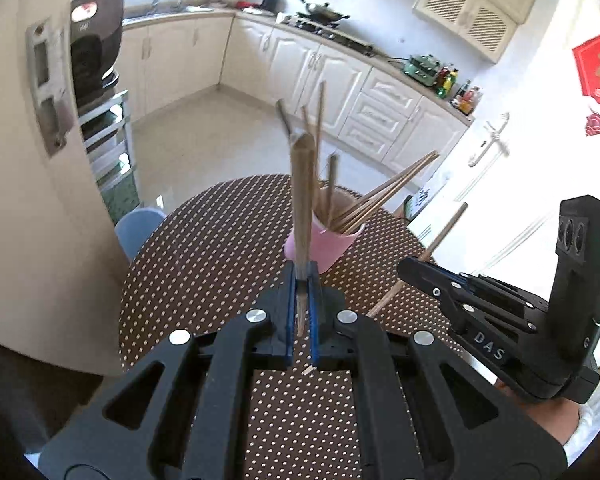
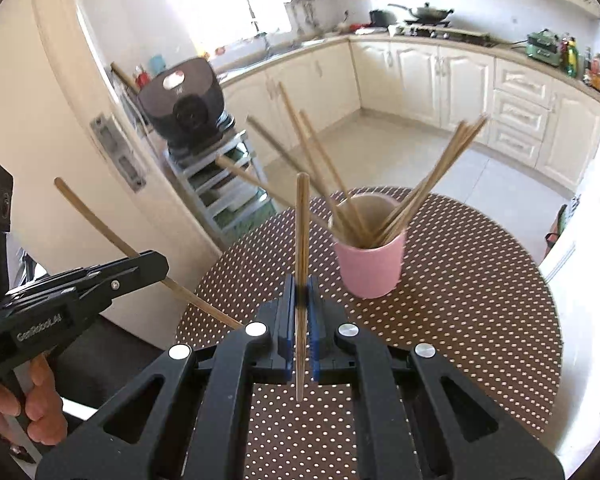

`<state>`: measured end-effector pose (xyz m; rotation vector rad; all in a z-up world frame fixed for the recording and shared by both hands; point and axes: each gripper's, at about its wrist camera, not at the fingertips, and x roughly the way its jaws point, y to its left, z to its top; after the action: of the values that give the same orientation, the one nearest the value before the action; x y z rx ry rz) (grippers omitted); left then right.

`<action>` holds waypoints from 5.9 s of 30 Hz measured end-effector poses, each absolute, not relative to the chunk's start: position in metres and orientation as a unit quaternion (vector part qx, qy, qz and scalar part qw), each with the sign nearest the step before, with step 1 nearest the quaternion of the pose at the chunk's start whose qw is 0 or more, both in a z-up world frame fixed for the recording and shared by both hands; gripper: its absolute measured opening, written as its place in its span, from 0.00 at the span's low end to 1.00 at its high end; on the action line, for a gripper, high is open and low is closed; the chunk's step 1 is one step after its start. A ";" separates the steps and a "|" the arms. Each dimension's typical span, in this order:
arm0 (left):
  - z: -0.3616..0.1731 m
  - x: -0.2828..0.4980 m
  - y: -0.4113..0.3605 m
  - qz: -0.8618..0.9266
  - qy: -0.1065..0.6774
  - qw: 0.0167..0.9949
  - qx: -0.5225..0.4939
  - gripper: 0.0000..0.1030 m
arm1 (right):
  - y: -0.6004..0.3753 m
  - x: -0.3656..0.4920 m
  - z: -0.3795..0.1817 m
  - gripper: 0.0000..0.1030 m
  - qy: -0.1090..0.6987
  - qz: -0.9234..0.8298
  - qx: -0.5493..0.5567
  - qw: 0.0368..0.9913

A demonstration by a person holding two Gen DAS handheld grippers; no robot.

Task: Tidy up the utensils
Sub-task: 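Lift the chopstick with the right gripper and lower it into the pink cup, then open the right gripper to release the chopstick into the pink cup, then withdraw the right gripper upward away from the pink cup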

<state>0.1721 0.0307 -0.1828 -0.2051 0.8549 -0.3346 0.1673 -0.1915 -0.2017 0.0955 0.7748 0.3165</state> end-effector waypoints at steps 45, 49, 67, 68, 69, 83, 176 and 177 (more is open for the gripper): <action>-0.138 0.284 -0.023 -0.174 0.324 0.923 -0.110 0.05 | -0.271 0.240 -0.127 0.04 0.254 0.141 0.106 0.951; -0.147 0.287 -0.023 -0.170 0.333 0.922 -0.100 0.05 | -0.262 0.247 -0.132 0.04 0.260 0.148 0.092 0.950; -0.184 0.284 -0.032 -0.155 0.368 0.914 -0.063 0.05 | -0.252 0.255 -0.157 0.04 0.292 0.152 0.074 0.941; -0.186 0.284 -0.033 -0.156 0.371 0.913 -0.062 0.05 | -0.253 0.256 -0.159 0.04 0.294 0.153 0.074 0.941; -0.187 0.284 -0.035 -0.156 0.373 0.913 -0.060 0.05 | -0.253 0.256 -0.160 0.04 0.295 0.153 0.074 0.940; -0.200 0.281 -0.042 -0.158 0.403 0.900 -0.055 0.06 | -0.248 0.254 -0.169 0.04 0.305 0.160 0.060 0.937; -0.163 0.204 -0.037 -0.108 0.370 0.922 -0.036 0.77 | -0.273 0.170 -0.177 0.56 0.270 0.103 0.075 0.954; -0.161 0.200 -0.036 -0.110 0.369 0.922 -0.036 0.77 | -0.272 0.167 -0.176 0.56 0.270 0.101 0.074 0.955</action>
<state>0.2002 -0.0356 -0.1608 -0.0747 0.7572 -0.2256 0.1673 -0.2718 -0.1763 0.1502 0.5478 0.2051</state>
